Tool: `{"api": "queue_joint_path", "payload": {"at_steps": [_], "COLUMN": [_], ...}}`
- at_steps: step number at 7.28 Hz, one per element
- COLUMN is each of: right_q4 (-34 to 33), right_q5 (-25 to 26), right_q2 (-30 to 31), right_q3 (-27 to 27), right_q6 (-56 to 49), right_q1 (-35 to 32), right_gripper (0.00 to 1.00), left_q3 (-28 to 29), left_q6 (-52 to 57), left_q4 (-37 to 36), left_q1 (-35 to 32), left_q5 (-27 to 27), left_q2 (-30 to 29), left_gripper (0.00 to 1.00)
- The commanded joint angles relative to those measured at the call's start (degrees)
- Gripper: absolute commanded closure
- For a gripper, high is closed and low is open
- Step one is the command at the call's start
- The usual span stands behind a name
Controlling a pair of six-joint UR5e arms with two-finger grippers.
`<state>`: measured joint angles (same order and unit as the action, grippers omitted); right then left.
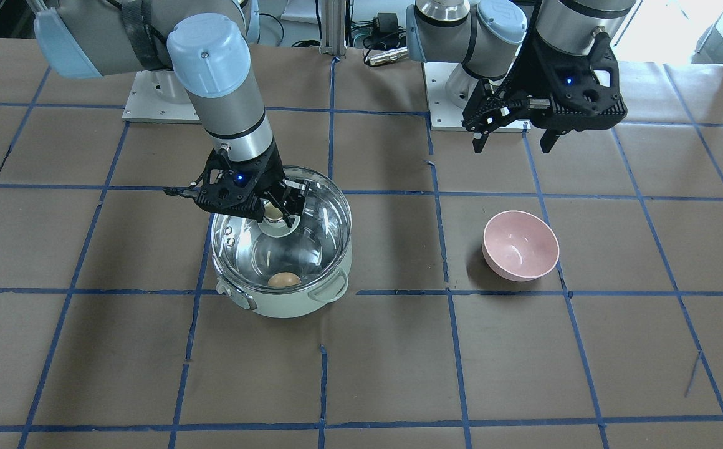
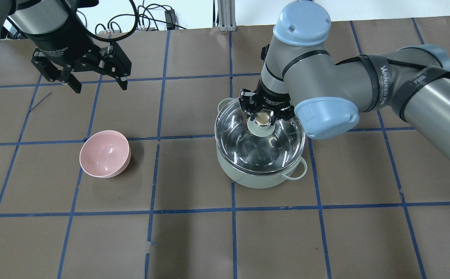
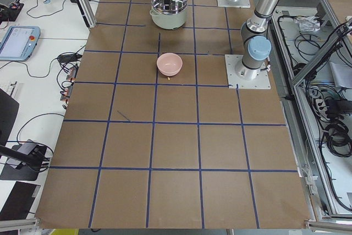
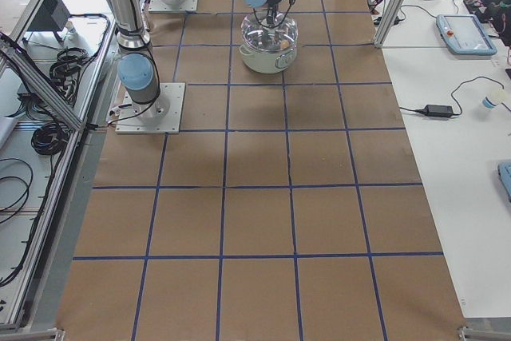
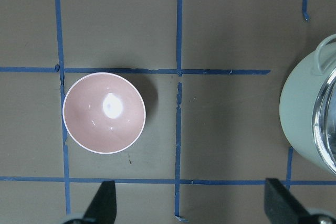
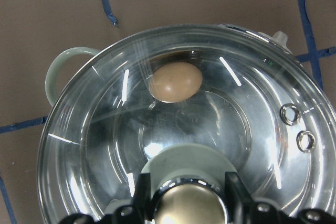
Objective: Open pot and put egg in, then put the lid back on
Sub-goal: 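Release the lid knob and raise the right gripper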
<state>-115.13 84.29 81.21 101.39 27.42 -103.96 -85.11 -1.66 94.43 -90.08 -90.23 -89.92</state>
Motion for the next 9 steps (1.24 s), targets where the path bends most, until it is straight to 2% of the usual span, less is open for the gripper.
{"api": "queue_joint_path", "payload": {"at_steps": [1,2,3,4,5,6,8,9], "right_q4": [-0.09,-0.09,-0.09,-0.09,-0.26,-0.79,0.08,4.35], "right_q5": [0.26,0.52,0.7,0.7,0.7,0.7,1.31,4.97], "right_q2": [0.0,0.0,0.0,0.0,0.0,0.0,0.35,1.83], "right_q3": [0.21,0.12,0.12,0.12,0.12,-0.14,-3.2,-5.05], "right_q6": [0.0,0.09,0.09,0.09,0.09,0.0,-1.14,-3.84], "right_q1": [0.07,0.16,0.16,0.16,0.07,0.59,2.96,4.45], "right_gripper": [0.63,0.54,0.38,0.18,0.09,0.03,0.0,0.0], "left_q3": [0.03,0.03,0.03,-0.06,0.03,0.03,0.03,0.03], "left_q6": [-0.01,-0.01,-0.01,-0.01,-0.1,-0.1,-0.1,-0.01], "left_q4": [-0.03,-0.03,-0.03,-0.03,-0.12,-0.12,-0.12,-0.03], "left_q1": [0.0,0.0,0.0,0.0,0.0,0.0,0.0,0.0], "left_q5": [0.14,0.15,0.15,0.15,0.23,0.23,0.24,0.06], "left_q2": [0.0,0.0,0.0,0.0,0.0,0.0,0.0,0.09], "left_gripper": [0.0,0.0,0.0,0.0,0.0,0.0,0.0,0.0]}}
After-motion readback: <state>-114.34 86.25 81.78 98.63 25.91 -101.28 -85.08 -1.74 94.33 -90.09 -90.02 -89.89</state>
